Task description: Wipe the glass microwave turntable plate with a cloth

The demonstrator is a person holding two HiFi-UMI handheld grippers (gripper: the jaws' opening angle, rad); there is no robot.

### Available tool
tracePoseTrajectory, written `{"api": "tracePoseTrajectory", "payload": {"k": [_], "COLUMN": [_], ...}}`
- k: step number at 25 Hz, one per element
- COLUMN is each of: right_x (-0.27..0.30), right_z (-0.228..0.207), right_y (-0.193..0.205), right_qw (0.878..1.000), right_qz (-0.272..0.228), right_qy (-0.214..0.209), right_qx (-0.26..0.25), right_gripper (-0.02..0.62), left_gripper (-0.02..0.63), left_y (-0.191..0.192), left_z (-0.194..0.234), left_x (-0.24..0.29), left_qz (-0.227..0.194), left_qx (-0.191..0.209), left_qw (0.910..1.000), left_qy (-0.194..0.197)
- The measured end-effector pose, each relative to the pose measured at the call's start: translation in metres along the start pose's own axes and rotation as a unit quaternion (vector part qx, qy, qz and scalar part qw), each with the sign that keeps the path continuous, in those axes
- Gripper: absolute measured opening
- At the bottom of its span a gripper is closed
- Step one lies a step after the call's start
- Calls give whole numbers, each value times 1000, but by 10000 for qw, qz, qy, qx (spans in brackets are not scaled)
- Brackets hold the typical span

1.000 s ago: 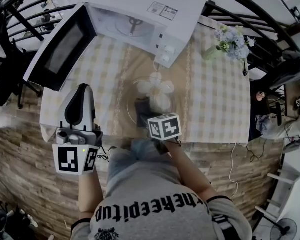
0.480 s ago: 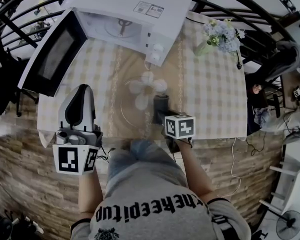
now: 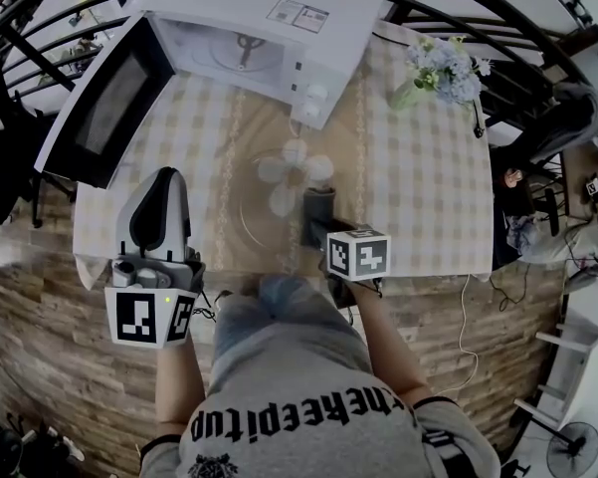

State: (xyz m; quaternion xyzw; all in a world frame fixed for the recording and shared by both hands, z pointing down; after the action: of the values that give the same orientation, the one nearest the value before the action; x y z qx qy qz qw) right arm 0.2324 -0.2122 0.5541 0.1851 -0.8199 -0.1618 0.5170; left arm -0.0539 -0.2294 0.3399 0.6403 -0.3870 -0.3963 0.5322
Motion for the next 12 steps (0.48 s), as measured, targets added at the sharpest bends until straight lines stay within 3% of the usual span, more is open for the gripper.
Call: {"api": "tracePoseTrajectory", "payload": {"k": [5, 12], "right_x": [24, 55], "right_z": [76, 111], "right_y": [16, 45], "right_qw": [9919, 9825], "right_qz": [453, 960], "right_qy": [-1164, -1470], "right_qx": [-233, -631], "right_gripper": [100, 100], "left_gripper": [23, 23], "left_y": [3, 8], "left_z": [-1, -2], "left_x": [-1, -4], "left_qz": [36, 138], "left_qx": [-20, -28], "left_qw": [10000, 9999], "left_qy": [-7, -29]}}
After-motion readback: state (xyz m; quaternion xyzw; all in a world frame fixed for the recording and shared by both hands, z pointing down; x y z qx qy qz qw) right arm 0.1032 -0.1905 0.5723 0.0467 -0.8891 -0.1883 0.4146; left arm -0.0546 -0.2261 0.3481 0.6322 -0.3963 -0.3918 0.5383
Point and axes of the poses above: the fingertips, and each gripper's own axes: x forward along the fingers, z to its left, y out of its underside, the point moved 9 cm from there along -x, backward along the fingers, and after that the axes turned 8 degrees about x, right-handed, at the moved point
